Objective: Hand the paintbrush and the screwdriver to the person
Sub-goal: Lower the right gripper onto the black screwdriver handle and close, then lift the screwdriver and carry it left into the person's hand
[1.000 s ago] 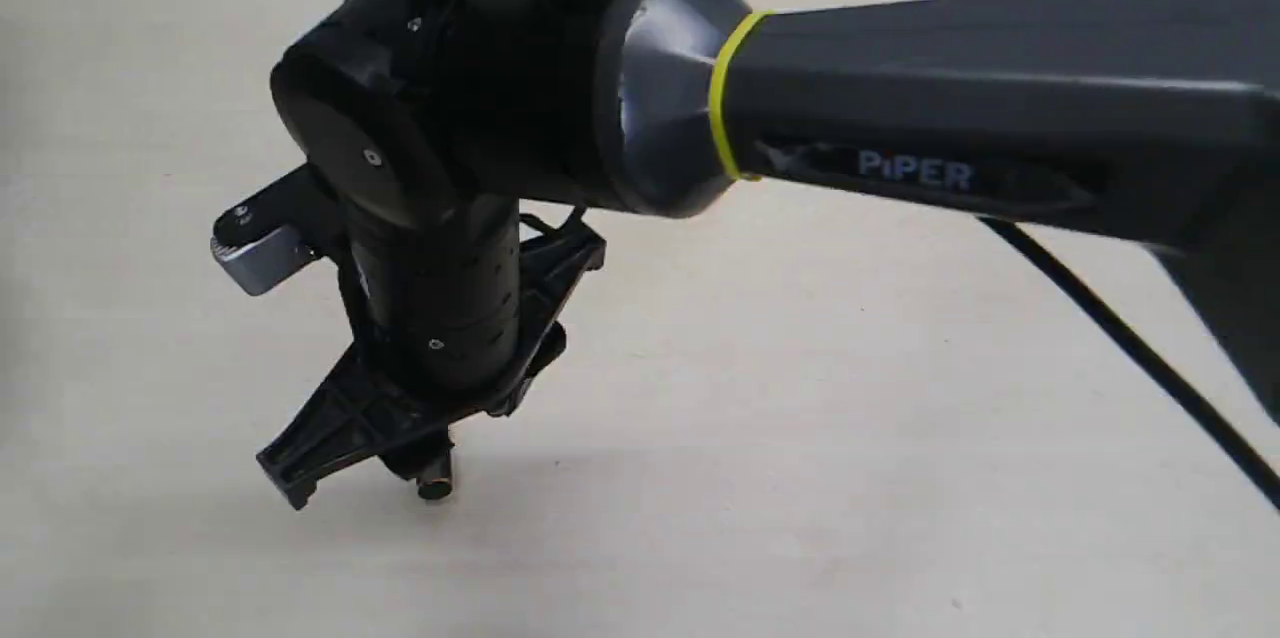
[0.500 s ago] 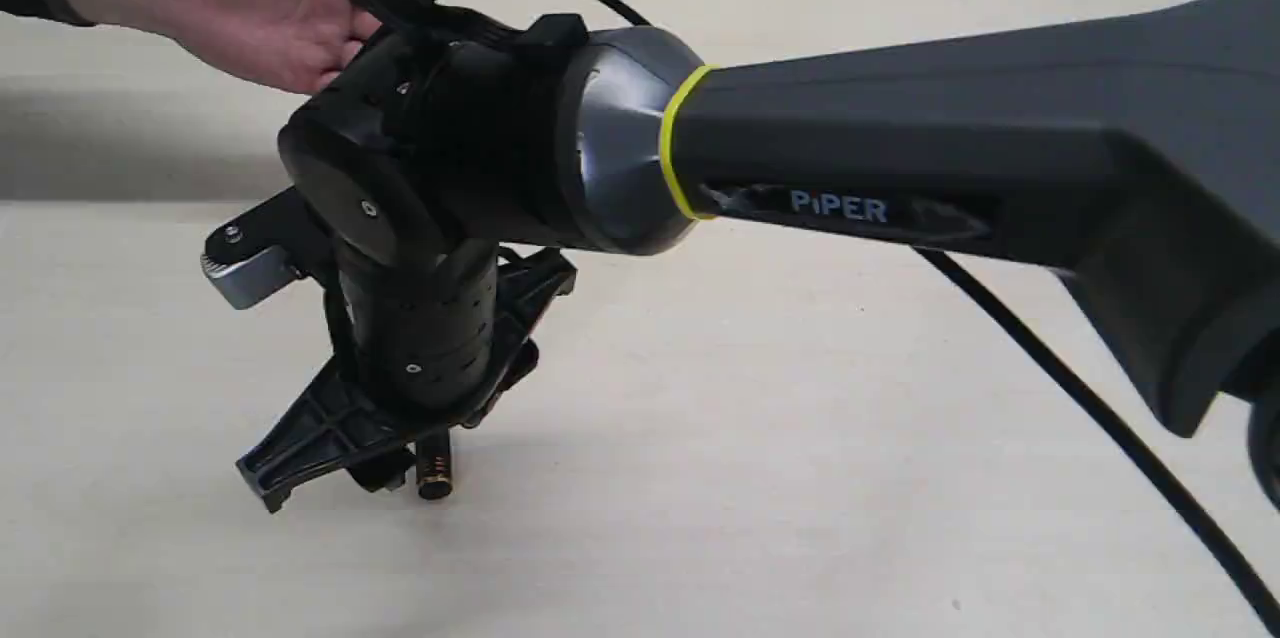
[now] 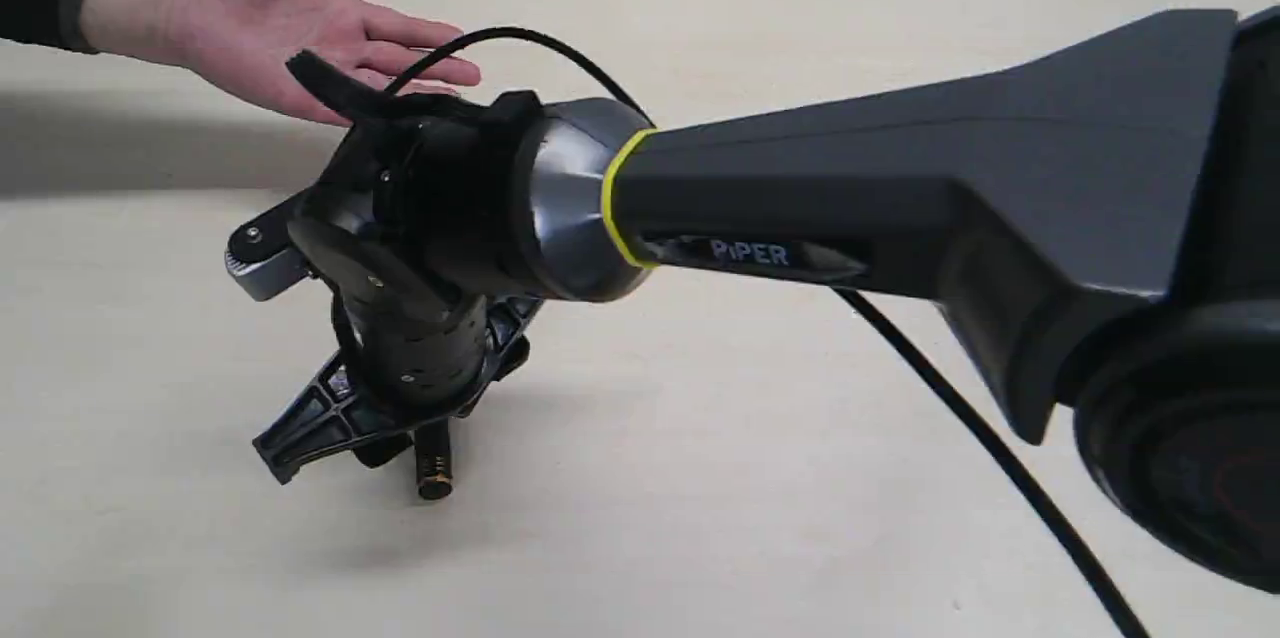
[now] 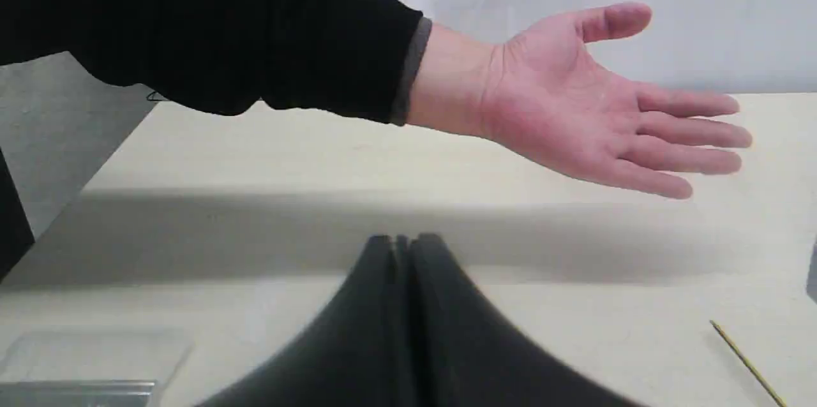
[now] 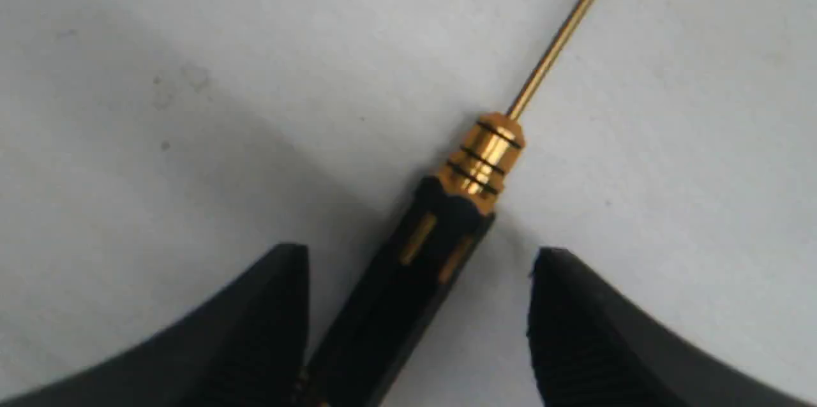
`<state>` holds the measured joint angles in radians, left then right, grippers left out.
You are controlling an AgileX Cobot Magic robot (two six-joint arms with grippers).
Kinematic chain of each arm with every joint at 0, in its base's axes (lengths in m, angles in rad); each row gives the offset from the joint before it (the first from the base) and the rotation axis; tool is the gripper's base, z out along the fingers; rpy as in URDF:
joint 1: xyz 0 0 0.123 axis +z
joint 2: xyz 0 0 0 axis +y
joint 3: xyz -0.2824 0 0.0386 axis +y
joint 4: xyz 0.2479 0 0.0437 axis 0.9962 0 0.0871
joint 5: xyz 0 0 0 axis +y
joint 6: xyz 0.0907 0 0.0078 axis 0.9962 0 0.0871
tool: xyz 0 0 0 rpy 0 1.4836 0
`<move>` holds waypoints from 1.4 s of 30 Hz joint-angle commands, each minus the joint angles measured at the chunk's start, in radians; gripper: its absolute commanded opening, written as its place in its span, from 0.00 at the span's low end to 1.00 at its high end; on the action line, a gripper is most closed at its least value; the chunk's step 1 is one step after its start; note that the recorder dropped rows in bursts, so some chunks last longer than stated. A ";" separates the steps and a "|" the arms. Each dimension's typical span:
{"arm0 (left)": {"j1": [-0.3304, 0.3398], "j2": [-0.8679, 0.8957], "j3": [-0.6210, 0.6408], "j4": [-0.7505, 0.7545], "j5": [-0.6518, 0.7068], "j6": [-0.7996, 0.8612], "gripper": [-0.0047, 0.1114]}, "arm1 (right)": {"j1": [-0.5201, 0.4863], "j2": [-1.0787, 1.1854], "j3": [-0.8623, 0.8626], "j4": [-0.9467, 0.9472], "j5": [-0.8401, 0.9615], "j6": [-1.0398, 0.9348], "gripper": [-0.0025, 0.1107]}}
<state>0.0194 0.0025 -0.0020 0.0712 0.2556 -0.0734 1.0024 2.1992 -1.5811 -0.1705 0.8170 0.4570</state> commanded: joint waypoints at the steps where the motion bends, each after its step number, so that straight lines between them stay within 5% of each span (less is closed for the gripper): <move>1: -0.008 -0.002 0.002 -0.003 -0.006 -0.002 0.04 | -0.002 0.020 -0.001 -0.034 -0.033 0.027 0.50; 7: -0.008 -0.002 0.002 -0.003 -0.006 -0.002 0.04 | -0.002 0.056 -0.001 -0.037 -0.072 0.042 0.48; 18: -0.008 -0.002 0.002 -0.001 -0.006 -0.002 0.04 | -0.002 0.077 -0.005 -0.026 0.049 -0.020 0.07; 42: -0.008 -0.002 0.002 -0.004 -0.005 -0.002 0.04 | 0.035 -0.301 -0.011 -0.028 0.080 -0.111 0.06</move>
<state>0.0194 0.0025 -0.0020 0.0712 0.2556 -0.0734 1.0373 1.9330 -1.5931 -0.1960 0.9014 0.3572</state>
